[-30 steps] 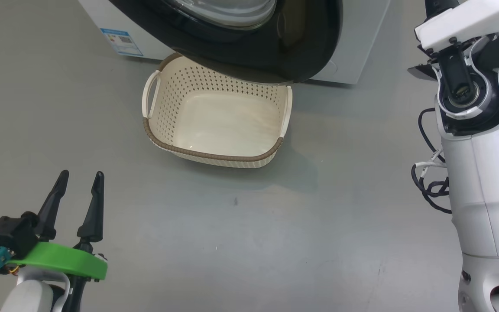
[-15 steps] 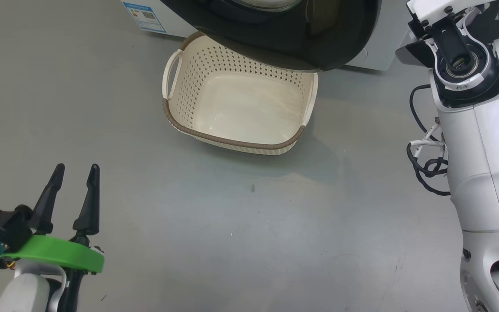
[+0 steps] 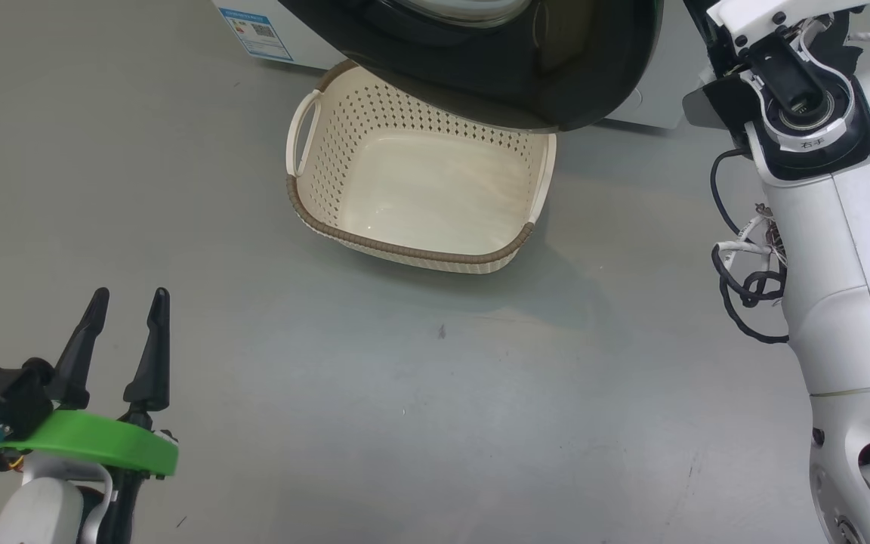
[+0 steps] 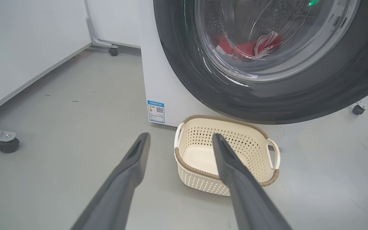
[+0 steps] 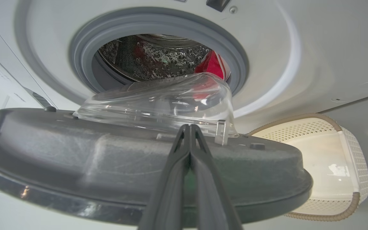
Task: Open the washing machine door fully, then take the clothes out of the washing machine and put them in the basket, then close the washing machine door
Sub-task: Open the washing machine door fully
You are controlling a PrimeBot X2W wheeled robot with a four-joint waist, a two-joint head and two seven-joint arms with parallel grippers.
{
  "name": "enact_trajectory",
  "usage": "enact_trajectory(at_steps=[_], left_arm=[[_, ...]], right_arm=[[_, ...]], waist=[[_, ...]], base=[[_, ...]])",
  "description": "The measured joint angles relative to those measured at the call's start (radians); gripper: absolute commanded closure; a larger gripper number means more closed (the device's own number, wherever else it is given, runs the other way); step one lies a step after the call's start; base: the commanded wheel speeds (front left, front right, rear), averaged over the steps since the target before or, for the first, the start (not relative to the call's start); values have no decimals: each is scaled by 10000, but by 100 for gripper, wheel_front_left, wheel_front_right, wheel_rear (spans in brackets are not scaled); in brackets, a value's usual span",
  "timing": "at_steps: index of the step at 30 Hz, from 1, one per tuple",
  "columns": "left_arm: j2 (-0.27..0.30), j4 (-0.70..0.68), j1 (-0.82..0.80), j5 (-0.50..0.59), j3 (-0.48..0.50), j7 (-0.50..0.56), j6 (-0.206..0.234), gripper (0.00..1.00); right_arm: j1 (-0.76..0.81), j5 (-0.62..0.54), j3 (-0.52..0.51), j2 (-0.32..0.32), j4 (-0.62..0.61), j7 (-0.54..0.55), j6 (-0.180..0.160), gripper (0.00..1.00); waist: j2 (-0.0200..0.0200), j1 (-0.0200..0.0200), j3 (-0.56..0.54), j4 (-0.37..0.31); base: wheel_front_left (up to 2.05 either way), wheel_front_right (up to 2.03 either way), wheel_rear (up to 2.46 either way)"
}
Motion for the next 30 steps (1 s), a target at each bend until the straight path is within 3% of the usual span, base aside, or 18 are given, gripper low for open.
enact_trajectory(at_steps=[13, 30], left_arm=[[15, 73, -11, 8, -13, 0, 0, 0], [12, 111, -9, 96, -19, 0, 0, 0]], right_arm=[[-7, 2266, 295, -58, 692, 865, -84, 100], [58, 3716, 1379, -19, 1195, 1709, -84, 100]], waist=[[0, 0, -273, -100], [0, 0, -673, -234]], base=[[0, 0, 0], [0, 0, 0]])
